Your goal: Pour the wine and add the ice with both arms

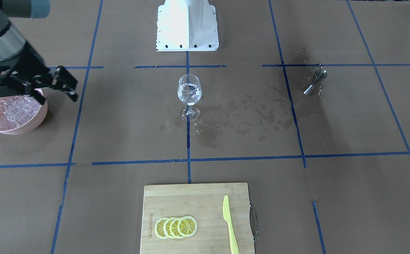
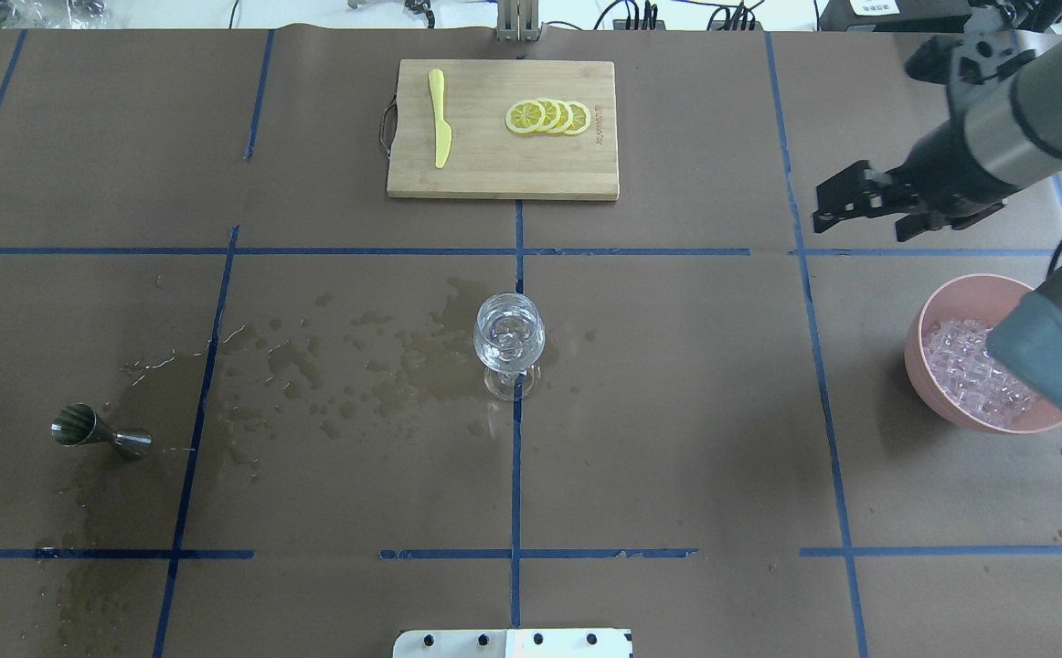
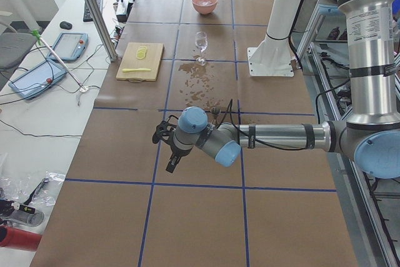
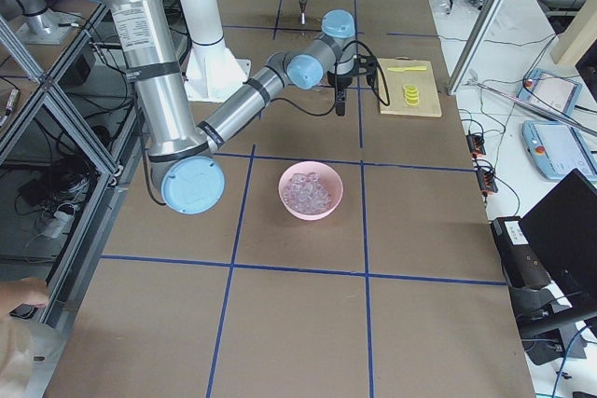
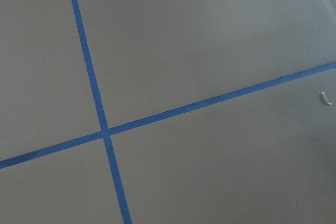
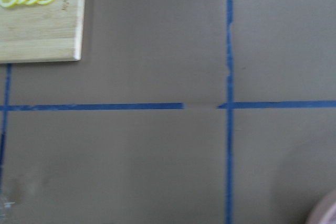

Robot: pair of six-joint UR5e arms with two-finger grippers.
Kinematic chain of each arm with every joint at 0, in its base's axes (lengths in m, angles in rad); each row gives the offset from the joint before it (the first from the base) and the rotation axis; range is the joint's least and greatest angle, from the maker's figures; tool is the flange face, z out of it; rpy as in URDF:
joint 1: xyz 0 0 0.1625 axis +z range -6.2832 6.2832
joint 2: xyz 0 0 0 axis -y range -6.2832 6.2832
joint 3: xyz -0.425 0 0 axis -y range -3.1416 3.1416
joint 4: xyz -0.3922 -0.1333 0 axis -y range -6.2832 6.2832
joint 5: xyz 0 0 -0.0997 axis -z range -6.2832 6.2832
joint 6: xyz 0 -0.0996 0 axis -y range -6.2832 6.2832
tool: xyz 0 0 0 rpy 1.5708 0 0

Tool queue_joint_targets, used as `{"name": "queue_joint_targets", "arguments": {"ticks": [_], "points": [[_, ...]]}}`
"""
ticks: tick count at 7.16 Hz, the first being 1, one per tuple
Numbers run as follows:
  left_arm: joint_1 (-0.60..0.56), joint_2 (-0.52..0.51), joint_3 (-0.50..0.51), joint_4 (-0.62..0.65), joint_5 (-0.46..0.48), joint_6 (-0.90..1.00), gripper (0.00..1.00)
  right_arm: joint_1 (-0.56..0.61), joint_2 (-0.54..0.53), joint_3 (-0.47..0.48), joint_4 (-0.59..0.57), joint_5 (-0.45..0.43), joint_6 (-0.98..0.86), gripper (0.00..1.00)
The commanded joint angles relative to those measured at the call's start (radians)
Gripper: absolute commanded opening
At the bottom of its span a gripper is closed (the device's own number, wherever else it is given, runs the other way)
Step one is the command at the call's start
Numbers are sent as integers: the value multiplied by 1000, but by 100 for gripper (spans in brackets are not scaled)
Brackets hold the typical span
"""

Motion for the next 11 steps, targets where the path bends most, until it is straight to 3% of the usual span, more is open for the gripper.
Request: {"name": "queue_joint_targets", "arguments": {"ticks": [1,2,3,5,8,9,11], "points": [[-161,-123,-4,408,2,236,100,187,-124,-88,-5,40,-366,100],[-200,-162,-16,550,-15,244,100,242,-153,-141,-4,48,-464,100],[-205,-142,-63,600,-67,243,100,290,-182,-209,-2,48,-602,100],[-199,-110,-90,597,-73,238,100,416,-185,-339,-2,101,-811,100],[-90,-95,-75,552,-75,241,100,485,-197,-343,-4,172,-841,100],[-90,-95,-70,468,-67,241,100,487,-193,-340,-1,155,-841,100],[-93,-95,-56,462,-64,244,100,487,-201,-347,4,158,-841,100]]}}
